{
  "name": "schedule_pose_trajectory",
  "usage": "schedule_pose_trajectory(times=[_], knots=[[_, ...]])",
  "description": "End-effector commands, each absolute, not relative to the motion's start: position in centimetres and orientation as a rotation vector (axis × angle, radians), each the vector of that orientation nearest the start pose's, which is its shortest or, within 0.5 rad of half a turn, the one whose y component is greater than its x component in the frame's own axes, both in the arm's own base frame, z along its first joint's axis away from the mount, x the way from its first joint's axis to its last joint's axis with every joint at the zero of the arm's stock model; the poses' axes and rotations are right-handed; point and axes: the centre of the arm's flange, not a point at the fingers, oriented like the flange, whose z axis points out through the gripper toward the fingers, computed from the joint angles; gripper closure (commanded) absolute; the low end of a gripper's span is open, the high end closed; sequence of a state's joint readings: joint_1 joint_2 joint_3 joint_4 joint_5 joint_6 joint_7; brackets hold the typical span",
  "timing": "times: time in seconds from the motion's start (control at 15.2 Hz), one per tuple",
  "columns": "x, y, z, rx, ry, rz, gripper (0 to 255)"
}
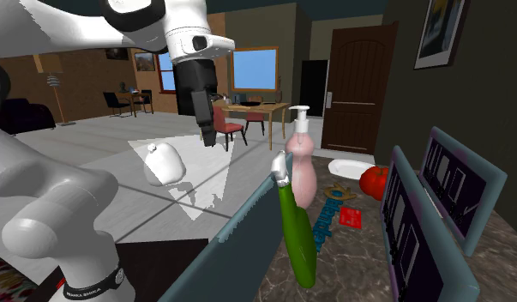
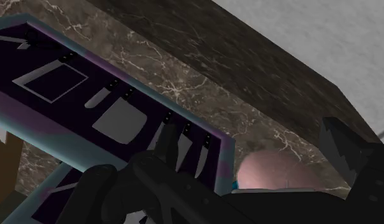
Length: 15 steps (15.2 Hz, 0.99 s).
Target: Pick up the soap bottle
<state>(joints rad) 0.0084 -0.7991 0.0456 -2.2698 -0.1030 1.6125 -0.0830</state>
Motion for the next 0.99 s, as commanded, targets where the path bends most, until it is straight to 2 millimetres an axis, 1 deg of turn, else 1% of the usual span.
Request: schedule_pose_trajectory(times=[0.0,0.92], knots=[[30.7,1.2,64.0,-3.266,-0.2,-0.227,0],[47.7,6.8,69.4,-3.183,-0.171,-0.16,0]])
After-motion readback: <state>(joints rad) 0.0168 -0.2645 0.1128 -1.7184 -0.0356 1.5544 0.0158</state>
